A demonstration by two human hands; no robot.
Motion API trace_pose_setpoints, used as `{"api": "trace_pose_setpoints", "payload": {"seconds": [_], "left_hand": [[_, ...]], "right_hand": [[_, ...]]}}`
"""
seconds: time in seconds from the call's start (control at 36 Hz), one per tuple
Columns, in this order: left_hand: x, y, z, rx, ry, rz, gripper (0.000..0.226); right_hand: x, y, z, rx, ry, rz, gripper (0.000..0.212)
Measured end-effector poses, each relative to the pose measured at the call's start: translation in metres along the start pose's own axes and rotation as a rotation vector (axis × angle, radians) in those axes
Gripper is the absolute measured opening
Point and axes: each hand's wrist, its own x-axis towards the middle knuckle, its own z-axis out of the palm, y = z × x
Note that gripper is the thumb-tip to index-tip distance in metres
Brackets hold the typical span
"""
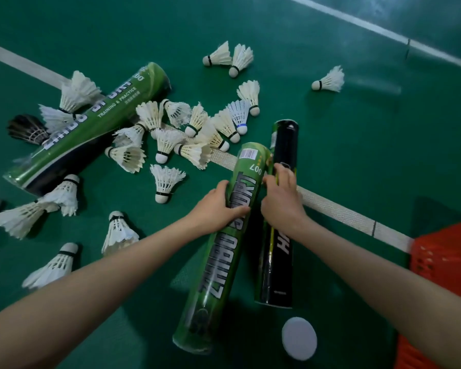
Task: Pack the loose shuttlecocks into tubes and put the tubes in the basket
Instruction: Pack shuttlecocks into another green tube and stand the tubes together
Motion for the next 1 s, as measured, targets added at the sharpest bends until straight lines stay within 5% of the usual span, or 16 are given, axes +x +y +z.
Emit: {"api": "trace_pose_setpoints", "payload": {"seconds": [0.14, 0.31, 0.44, 0.61, 0.75, 0.86, 1.0], "left_hand": [[-0.009, -0.007, 0.000, -0.081, -0.015, -0.004, 0.084], [-0.012, -0.015, -0.008, -0.161, -0.087, 0.053, 0.077], [-0.006, -0.029, -0.019, -0.295, -0.133, 0.030, 0.070], [0.000, -0.033, -0.054, -0.233, 0.125, 0.059, 0.029], [0.008, -0.052, -0.118, 0.271, 0.624, 0.200, 0.030], [0.022, -0.091, -0.170, 0.530, 0.689, -0.093, 0.056], [0.020, -0.139, -0.203, 0.452, 0.546, -0.404, 0.079]], "right_hand": [[-0.007, -0.017, -0.012, 0.142, 0.221, -0.043, 0.038], [0.010, -0.026, -0.003, 0.161, 0.053, 0.025, 0.050], [0.009, -0.030, 0.004, 0.106, 0.173, -0.091, 0.040], [0.016, -0.051, 0.011, 0.018, 0.187, -0.240, 0.032], [0.029, -0.081, 0.012, 0.032, 0.106, -0.399, 0.029], [0.038, -0.105, 0.019, 0.017, 0.018, -0.447, 0.029], [0.043, -0.121, 0.029, -0.012, 0.016, -0.439, 0.026]]}}
